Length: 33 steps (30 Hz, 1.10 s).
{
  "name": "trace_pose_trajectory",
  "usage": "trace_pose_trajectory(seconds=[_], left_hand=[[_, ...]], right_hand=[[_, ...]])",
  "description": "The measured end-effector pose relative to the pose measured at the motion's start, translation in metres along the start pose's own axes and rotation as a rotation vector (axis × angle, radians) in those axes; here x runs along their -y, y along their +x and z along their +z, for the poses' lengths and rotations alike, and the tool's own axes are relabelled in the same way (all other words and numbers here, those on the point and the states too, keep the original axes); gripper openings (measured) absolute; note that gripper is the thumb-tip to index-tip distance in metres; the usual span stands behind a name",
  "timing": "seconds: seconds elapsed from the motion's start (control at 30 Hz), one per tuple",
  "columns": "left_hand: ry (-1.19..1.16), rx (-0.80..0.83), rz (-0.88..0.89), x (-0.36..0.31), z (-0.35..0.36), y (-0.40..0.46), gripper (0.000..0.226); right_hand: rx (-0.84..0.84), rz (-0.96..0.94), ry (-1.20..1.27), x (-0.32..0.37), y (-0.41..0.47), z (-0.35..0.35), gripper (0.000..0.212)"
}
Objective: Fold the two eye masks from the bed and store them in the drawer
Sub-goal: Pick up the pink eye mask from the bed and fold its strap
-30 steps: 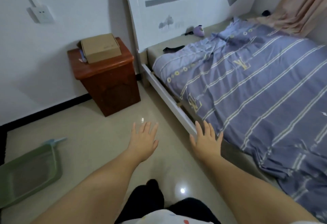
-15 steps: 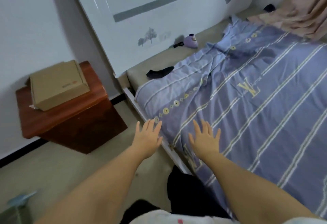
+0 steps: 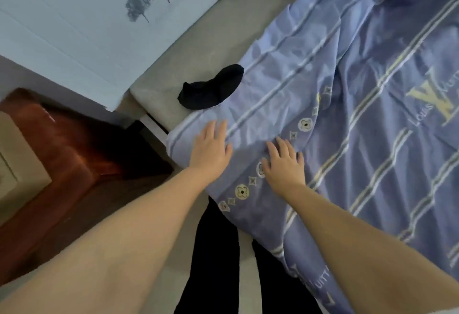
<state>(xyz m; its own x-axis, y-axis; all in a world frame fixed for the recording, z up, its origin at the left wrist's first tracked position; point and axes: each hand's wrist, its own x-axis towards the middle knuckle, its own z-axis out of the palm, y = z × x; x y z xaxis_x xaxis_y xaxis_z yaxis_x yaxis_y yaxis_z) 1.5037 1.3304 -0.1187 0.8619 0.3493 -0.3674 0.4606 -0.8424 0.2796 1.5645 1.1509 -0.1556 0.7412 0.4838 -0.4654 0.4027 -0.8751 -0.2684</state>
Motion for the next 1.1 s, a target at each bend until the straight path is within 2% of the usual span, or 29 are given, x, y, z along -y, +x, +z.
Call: trace_pose_trajectory(seconds=[0.17,0.3,0.43,0.53,0.6,0.67,0.73,0.8,0.9,0.93,1.0,1.1], left_hand=[[0.059,-0.098,0.079,0.029,0.021,0.087,0.063],[0.0,-0.153,0.067,0.039,0.027,0.123,0.048],[-0.134,-0.174,0.059,0.046,0.008,0.143,0.03],[-0.153,-0.094,0.002,0.041,-0.023,0.148,0.021],[-0.222,-0.081,-0.028,0.027,-0.047,0.133,0.029],[-0.455,-0.062,-0.083,0.011,-0.071,0.105,0.034],[-0.755,-0.021,-0.156,-0.007,-0.096,0.066,0.023],[-1.015,-0.003,-0.227,-0.025,-0.12,0.021,0.026],[-1.257,-0.083,-0.282,-0.047,-0.147,-0.044,0.019],[-1.294,-0.123,-0.276,-0.054,-0.153,-0.065,0.016],[-1.345,-0.208,-0.259,-0.072,-0.162,-0.102,0.014],[-1.247,-0.345,-0.183,-0.096,-0.175,-0.154,0.056]], right_hand=[[-0.207,-0.023,-0.04,-0.009,0.014,0.058,0.056],[-0.301,-0.028,-0.055,-0.013,0.021,0.073,0.058],[-0.282,-0.027,-0.082,-0.013,0.02,0.074,0.058],[-0.136,-0.003,-0.092,-0.01,0.017,0.063,0.057],[0.009,0.023,-0.073,-0.005,0.015,0.046,0.057],[0.11,0.068,0.093,0.004,0.014,0.016,0.055],[0.08,0.118,0.423,0.018,0.006,-0.029,0.05],[-0.016,0.126,0.795,0.036,-0.014,-0.082,0.042],[-0.004,-0.016,1.196,0.059,-0.057,-0.151,0.04],[0.032,-0.106,1.219,0.064,-0.073,-0.169,0.043],[0.062,-0.288,1.066,0.072,-0.104,-0.195,0.054],[0.009,-0.425,0.889,0.078,-0.144,-0.227,0.053]])
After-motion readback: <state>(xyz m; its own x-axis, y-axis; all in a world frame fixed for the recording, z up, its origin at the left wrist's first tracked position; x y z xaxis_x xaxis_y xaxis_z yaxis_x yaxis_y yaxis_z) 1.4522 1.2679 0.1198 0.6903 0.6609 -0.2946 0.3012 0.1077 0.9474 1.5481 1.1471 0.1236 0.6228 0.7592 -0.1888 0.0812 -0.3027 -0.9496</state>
